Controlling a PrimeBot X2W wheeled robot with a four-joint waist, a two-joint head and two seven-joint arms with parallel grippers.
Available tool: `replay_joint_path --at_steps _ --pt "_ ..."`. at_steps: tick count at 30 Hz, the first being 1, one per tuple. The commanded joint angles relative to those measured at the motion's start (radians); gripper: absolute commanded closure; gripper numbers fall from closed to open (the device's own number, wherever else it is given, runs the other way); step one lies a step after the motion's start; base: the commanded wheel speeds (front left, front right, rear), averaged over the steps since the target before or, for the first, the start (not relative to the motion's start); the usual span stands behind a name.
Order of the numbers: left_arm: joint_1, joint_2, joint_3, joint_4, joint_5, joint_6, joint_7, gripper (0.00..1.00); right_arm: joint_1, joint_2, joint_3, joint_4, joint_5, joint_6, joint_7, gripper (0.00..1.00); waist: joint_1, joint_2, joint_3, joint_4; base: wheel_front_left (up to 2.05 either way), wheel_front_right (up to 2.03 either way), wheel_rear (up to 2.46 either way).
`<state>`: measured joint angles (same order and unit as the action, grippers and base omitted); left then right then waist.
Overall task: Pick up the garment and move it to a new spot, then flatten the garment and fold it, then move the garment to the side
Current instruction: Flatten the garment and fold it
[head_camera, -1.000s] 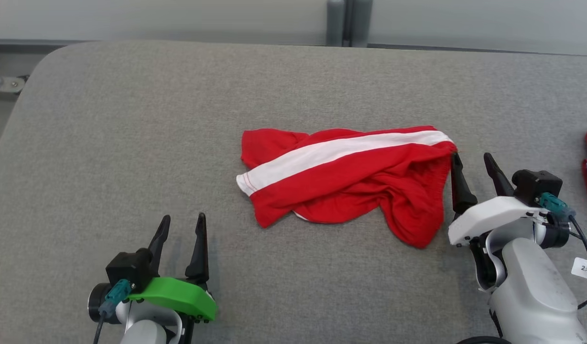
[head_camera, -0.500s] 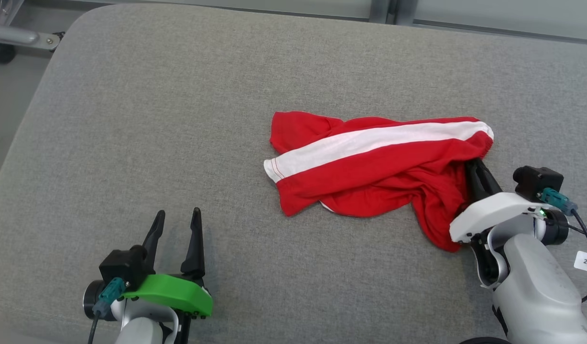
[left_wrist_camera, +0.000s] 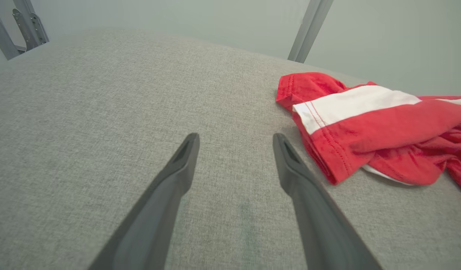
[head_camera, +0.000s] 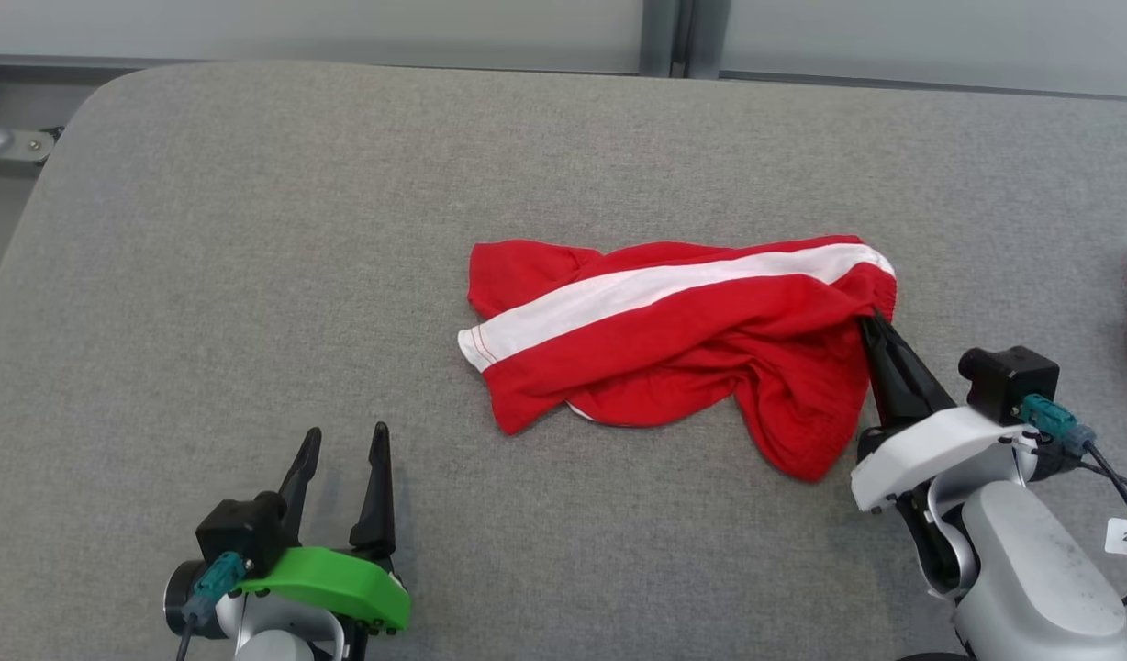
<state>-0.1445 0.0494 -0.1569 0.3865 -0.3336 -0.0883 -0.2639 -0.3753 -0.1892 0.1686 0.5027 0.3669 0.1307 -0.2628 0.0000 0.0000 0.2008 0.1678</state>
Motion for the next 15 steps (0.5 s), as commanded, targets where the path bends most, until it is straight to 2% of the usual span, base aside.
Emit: replay_joint_path --at_steps 1,5,10,15 --pt "0.011 0.003 0.002 0.001 -0.008 -0.004 0.000 0.00 0.025 -0.010 0.014 -0.022 0.005 0.000 -0.003 1.00 0.0000 0.0000 -0.025 -0.029 0.00 0.00 0.00" --pt "0.023 0.003 -0.003 0.007 -0.014 -0.006 0.000 0.00 0.072 -0.019 0.060 -0.062 0.017 0.000 -0.003 1.00 0.0000 0.0000 -0.040 -0.044 0.00 0.00 0.00" --pt "0.036 0.003 -0.012 0.012 -0.021 -0.006 0.000 0.00 0.159 -0.069 0.162 -0.101 -0.009 0.000 -0.003 1.00 0.0000 0.0000 -0.055 -0.045 0.00 0.00 0.00" --pt "0.048 0.003 -0.008 0.019 -0.019 -0.003 0.000 0.00 0.236 -0.105 0.161 -0.067 -0.029 0.000 -0.003 1.00 0.0000 0.0000 -0.067 -0.045 0.00 0.00 0.00"
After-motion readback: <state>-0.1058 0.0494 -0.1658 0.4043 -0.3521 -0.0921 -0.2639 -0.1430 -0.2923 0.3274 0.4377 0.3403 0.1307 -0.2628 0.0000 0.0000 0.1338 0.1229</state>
